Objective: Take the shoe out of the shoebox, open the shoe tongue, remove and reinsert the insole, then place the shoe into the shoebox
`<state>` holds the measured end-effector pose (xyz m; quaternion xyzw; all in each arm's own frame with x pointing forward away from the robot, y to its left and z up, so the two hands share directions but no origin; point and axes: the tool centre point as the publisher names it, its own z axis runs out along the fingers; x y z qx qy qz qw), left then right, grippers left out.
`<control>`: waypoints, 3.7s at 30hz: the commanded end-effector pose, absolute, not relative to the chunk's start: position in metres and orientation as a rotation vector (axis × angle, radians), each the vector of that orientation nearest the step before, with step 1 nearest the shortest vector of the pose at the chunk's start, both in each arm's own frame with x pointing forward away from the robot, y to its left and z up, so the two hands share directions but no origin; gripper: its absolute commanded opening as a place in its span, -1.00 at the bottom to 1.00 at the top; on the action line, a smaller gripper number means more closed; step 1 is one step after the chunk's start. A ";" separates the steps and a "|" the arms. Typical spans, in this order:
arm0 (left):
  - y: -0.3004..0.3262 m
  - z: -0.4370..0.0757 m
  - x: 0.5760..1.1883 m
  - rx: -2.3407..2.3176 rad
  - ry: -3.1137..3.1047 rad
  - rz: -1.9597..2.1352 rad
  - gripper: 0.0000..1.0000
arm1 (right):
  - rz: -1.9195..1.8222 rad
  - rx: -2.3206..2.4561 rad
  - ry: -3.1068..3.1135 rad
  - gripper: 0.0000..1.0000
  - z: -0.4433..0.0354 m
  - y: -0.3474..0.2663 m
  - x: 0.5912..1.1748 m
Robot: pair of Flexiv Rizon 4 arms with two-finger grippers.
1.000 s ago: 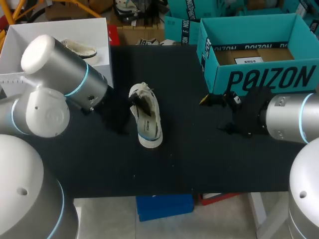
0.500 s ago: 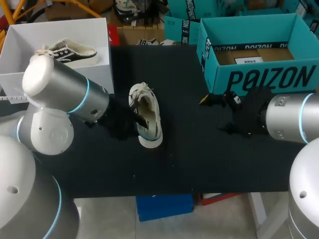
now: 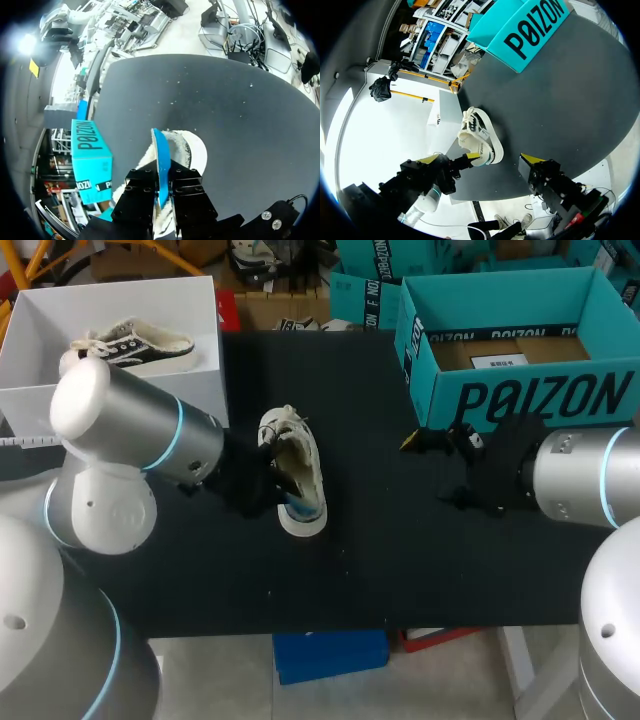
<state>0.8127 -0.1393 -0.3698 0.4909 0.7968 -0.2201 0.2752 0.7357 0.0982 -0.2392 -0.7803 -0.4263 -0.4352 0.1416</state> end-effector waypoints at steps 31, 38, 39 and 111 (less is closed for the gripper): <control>-0.139 -0.385 0.853 1.242 2.123 -0.320 -1.00 | -1.235 -2.224 -1.228 1.00 -0.240 0.092 0.734; -0.143 -0.390 0.853 1.250 2.125 -0.298 -1.00 | -1.235 -2.224 -1.228 1.00 -0.240 0.092 0.734; -0.144 -0.390 0.853 1.253 2.126 -0.311 -1.00 | -1.235 -2.224 -1.228 1.00 -0.240 0.092 0.734; -0.115 -0.356 0.862 1.221 2.101 -0.244 -0.55 | -1.235 -2.224 -1.228 1.00 -0.240 0.092 0.734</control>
